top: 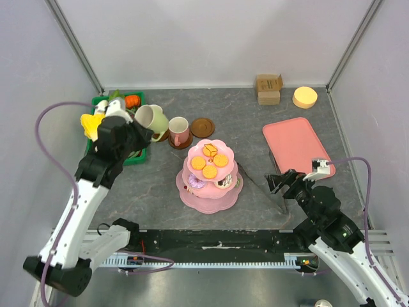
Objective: Serve the afternoon tea
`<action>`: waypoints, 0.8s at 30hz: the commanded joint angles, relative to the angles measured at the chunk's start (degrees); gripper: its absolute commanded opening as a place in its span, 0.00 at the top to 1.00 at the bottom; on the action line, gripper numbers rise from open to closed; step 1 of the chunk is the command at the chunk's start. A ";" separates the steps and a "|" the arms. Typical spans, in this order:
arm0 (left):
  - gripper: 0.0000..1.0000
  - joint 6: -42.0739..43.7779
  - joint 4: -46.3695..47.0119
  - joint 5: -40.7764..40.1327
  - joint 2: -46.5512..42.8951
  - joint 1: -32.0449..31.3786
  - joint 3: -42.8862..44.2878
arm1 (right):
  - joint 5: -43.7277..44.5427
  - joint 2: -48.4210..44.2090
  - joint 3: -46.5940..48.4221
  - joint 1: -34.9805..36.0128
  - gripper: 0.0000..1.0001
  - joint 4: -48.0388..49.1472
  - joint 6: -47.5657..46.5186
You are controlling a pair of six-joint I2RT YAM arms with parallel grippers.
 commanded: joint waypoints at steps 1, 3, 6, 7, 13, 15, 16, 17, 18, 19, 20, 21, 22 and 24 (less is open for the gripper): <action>0.98 12.22 15.98 10.62 8.29 -1.09 7.89 | 5.31 -1.46 1.37 -0.02 0.02 -1.20 1.85; 0.98 15.03 17.64 12.04 12.52 -1.71 9.83 | 6.28 -1.90 1.37 -0.02 0.02 -1.55 2.29; 0.98 17.68 20.46 11.43 17.18 -2.59 11.41 | 7.94 -2.52 1.63 0.07 0.02 -1.90 2.55; 0.98 18.99 20.38 11.43 18.24 -2.59 12.98 | 8.65 -2.69 1.81 0.07 0.02 -2.43 2.99; 0.98 22.43 20.46 13.10 24.74 -3.20 19.06 | 9.44 -2.61 2.07 0.07 0.02 -3.66 4.23; 0.98 23.04 21.08 13.45 27.03 -3.29 20.55 | 9.88 -1.91 2.16 -0.02 0.02 -3.92 4.49; 0.98 23.48 21.08 13.89 28.52 -3.38 21.43 | 10.06 -1.73 2.25 0.07 0.02 -4.19 4.66; 0.98 24.09 21.17 15.11 29.92 -3.47 22.57 | 10.06 -1.55 2.25 0.15 0.02 -4.28 4.75; 0.98 24.71 21.00 16.08 31.85 -3.64 24.06 | 10.15 -1.47 2.25 0.07 0.02 -4.45 4.93; 0.98 25.24 20.82 17.57 34.65 -3.90 25.38 | 10.24 -1.38 2.25 0.15 0.02 -4.54 5.10; 0.98 26.03 20.21 18.45 36.68 -4.08 27.22 | 10.41 -1.38 2.25 0.15 0.02 -4.54 5.28; 0.98 26.73 19.16 18.72 39.14 -4.34 29.15 | 10.76 -1.29 2.16 0.07 0.02 -4.63 5.28; 0.98 27.52 17.58 18.81 41.43 -4.69 31.70 | 10.94 -1.12 2.25 0.15 0.02 -4.54 5.28; 0.98 30.85 14.68 19.78 46.00 -5.13 36.62 | 11.12 -1.20 2.25 0.07 0.02 -4.72 5.37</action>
